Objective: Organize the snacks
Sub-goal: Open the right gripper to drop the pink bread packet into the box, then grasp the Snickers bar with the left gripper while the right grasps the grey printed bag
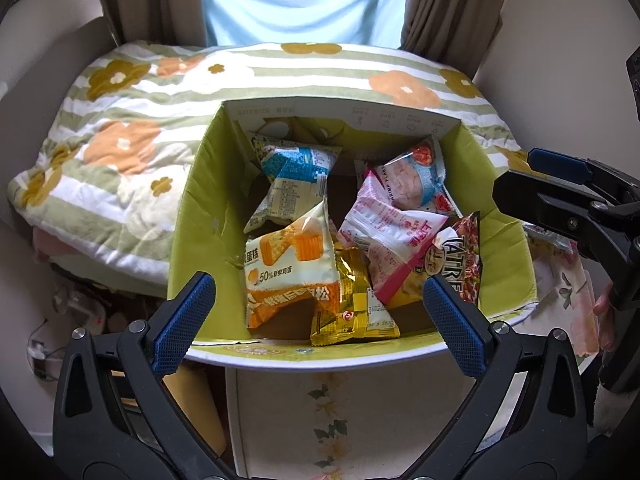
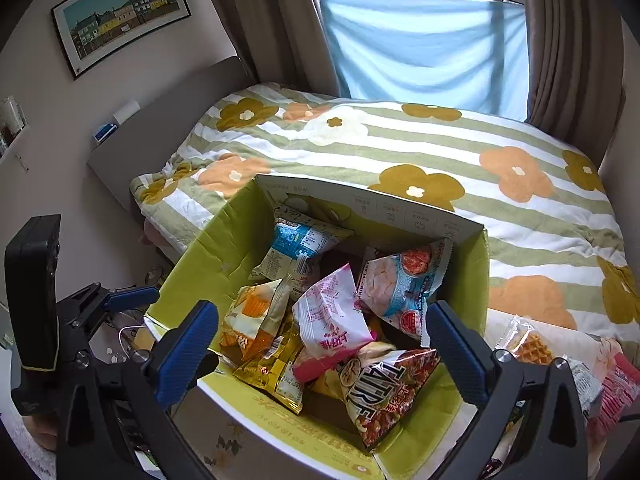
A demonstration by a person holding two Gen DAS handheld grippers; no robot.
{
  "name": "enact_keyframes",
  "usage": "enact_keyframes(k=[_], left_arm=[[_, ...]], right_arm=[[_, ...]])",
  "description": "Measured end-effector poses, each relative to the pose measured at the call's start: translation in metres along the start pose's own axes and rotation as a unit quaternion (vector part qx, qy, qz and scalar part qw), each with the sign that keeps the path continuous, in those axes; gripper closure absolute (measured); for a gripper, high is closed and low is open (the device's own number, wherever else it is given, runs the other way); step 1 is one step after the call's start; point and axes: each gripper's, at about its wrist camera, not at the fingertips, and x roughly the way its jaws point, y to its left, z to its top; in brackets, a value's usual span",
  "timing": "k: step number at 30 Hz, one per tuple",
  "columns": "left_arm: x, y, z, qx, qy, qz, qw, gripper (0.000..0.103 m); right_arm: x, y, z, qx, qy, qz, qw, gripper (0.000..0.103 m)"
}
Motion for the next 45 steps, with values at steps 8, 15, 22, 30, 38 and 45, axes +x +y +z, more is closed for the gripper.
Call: enact_keyframes(k=[8,15,22,30,38,45], left_arm=[[-0.026,-0.024,-0.002,0.03,-0.031,-0.034,0.9985,0.0],[-0.041,-0.064,-0.001,0.057,-0.05,-0.069,0.9947,0.0],[-0.054,-0.109,-0.006,0.086,-0.067,-0.096,0.9893,0.0],[-0.054,-0.187,-0.011,0.1,-0.073,-0.103,0.987,0.0],[-0.029,-0.261,-0.031,0.101,-0.055,-0.096,0.9888,0.0],[0.004,-0.295,-0.059,0.08,-0.027,-0.076,0.9935,0.0]], right_arm=[[-0.042,-0.002,-0.017,0.012,-0.025,-0.04,0.999,0.0],[-0.087,-0.021,-0.035,0.027,-0.045,-0.093,0.994,0.0],[-0.13,-0.059,-0.054,0.036,-0.072,-0.134,0.988,0.0],[-0.165,-0.121,-0.076,0.055,-0.075,-0.138,0.986,0.0],[-0.177,-0.172,-0.097,0.013,-0.06,-0.141,0.988,0.0],[-0.154,-0.207,-0.11,-0.002,-0.034,-0.098,0.995,0.0]])
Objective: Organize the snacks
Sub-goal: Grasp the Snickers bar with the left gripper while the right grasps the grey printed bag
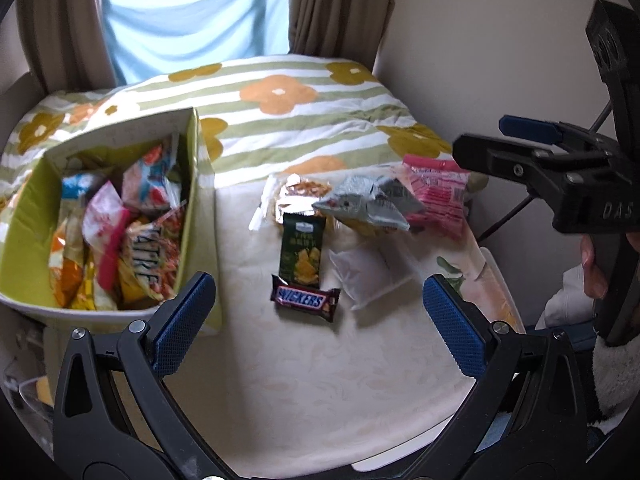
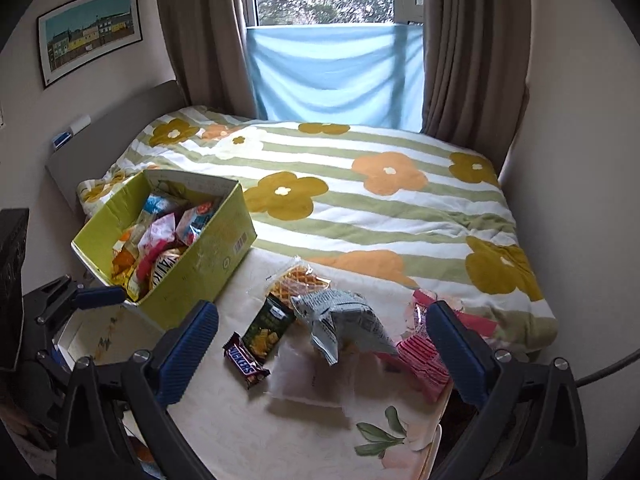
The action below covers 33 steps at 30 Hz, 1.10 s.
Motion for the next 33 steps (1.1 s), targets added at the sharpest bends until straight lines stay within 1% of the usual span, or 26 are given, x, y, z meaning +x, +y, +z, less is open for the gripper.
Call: enact_keyframes(k=[6,10,13,17,21,23,25,27,33], left_arm=[[0.041,-0.01,-0.032,-0.006,0.02,0.013,0.9997,0.0],[0.077,-0.012,-0.052,0.004,0.036,0.028,0.999,0.0],[0.101,-0.009,-0.057,0.015,0.045,0.038,0.9981,0.0],[0.126,0.0,-0.058,0.025,0.045,0.053,0.9973,0.0],[0.149,0.008,-0.064,0.038,0.056,0.036,0.997,0.0],[0.153,0.006,-0.067,0.048,0.057,0.034,0.9966,0.0],[0.157,0.001,-0.069,0.062,0.062,0.025,0.9958,0.0],[0.158,0.0,-0.07,0.067,0.056,0.02,0.996,0.0],[0.158,0.0,-0.071,0.072,0.055,0.014,0.9958,0.002]], right_arm=[[0.037,-0.011,-0.017,-0.011,0.016,0.016,1.0,0.0],[0.061,-0.015,-0.027,-0.014,0.027,0.021,0.999,0.0],[0.078,-0.016,-0.033,-0.022,0.033,0.017,0.999,0.0],[0.097,-0.018,-0.041,-0.03,0.038,0.015,0.999,0.0],[0.115,-0.018,-0.049,-0.045,0.043,0.003,0.998,0.0],[0.122,-0.019,-0.051,-0.047,0.044,0.003,0.998,0.0],[0.127,-0.019,-0.053,-0.051,0.046,0.002,0.998,0.0],[0.131,-0.017,-0.054,-0.062,0.047,-0.004,0.997,0.0],[0.138,-0.01,-0.051,-0.101,0.047,-0.016,0.994,0.0]])
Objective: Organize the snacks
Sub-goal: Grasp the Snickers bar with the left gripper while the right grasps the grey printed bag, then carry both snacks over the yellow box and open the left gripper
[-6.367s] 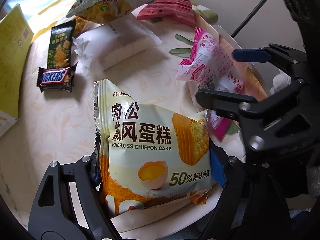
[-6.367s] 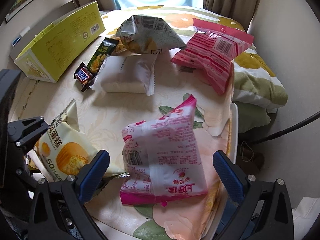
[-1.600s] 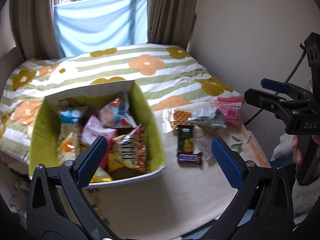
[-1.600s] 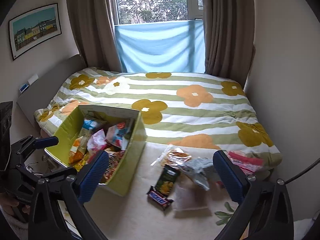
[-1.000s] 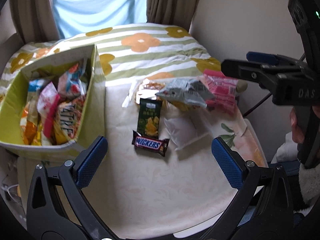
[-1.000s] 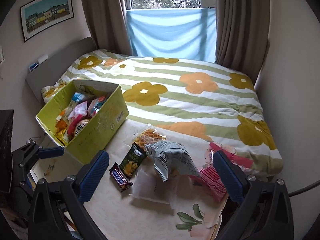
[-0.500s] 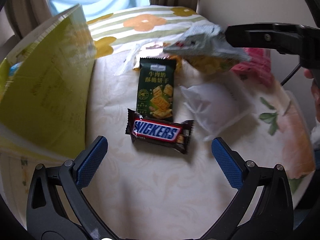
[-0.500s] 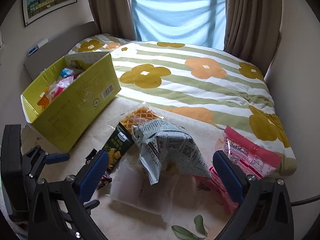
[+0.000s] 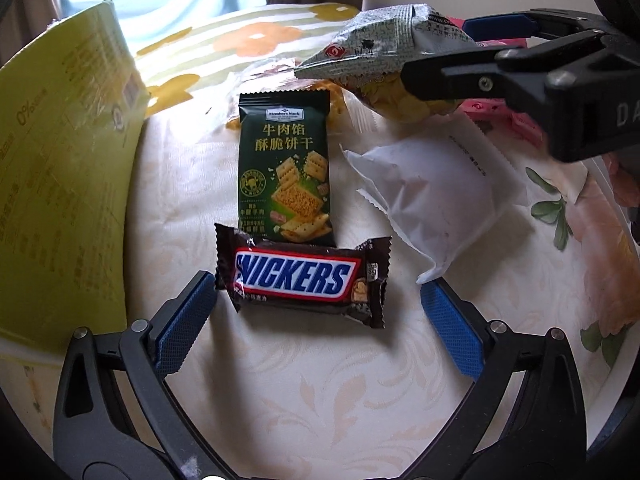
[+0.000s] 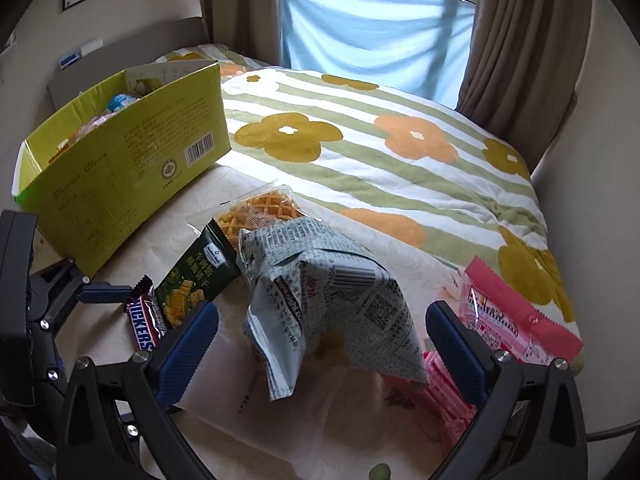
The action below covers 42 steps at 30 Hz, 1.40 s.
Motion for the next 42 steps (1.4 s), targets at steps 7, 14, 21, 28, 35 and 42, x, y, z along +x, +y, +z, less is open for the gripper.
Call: enact_keyframes(k=[7,14,21,28,35,42], left_arm=[[0.001,0.001,0.008,0.015,-0.008,-0.009,0.9998,0.013],[-0.005,0.008,0.01,0.017,-0.017,-0.01,0.9997,0.042],[-0.005,0.012,0.014,0.017,-0.013,-0.006,0.9997,0.045],[-0.011,0.01,0.007,0.007,-0.007,-0.004,0.9999,0.045],[-0.017,0.013,0.005,-0.008,-0.005,-0.002,1.0,0.045],[-0.023,0.013,0.004,-0.013,-0.011,0.007,0.9998,0.045]], right_arm=[[0.009,-0.003,0.005,-0.004,0.003,-0.001,1.0,0.0],[0.017,-0.005,0.007,0.006,0.007,0.01,1.0,0.0],[0.026,-0.006,0.005,0.027,0.018,0.018,0.999,0.0],[0.041,-0.008,0.001,0.039,0.042,0.025,0.998,0.0],[0.044,-0.007,-0.002,0.037,0.055,0.017,0.998,0.022],[0.029,-0.007,-0.004,0.041,0.038,0.011,0.998,0.026]])
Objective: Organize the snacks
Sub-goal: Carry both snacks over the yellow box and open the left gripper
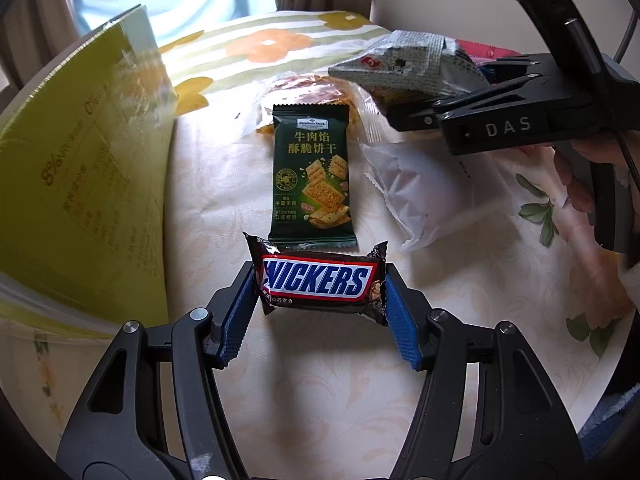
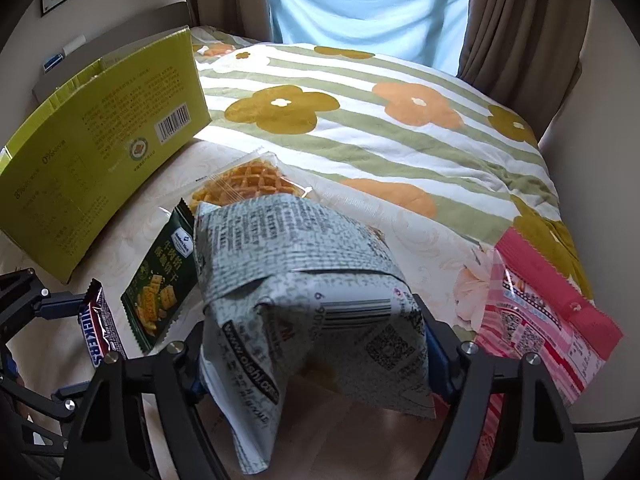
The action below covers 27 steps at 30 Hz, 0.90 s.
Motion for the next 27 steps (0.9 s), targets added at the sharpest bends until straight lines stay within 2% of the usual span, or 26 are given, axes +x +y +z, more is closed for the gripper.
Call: enact_keyframes(k=[8,16,20,27], left_arm=[[-0.031,-0.011,0.006,-0.004,-0.018,0.011,0.9998,0.046],[-0.104,-0.009,0.038,-0.037,-0.074,0.033,0.996,0.045],[-0.134,0.004,0.056,-0.057,-0.09,0.043,0.9934,0.046],[-0.182,0.058,0.081,-0.079,-0.127,0.059,0.9869,0.046]], right_arm=[[-0.041,-0.002,0.005,0.012,-0.031,0.002,0.999,0.026],[-0.109,0.002,0.027,0.001,-0.069,0.003,0.998,0.026],[-0.137,0.008,0.045,-0.005,-0.087,0.004,0.996,0.026],[-0.17,0.041,0.084,-0.019,-0.128,0.008,0.992,0.026]])
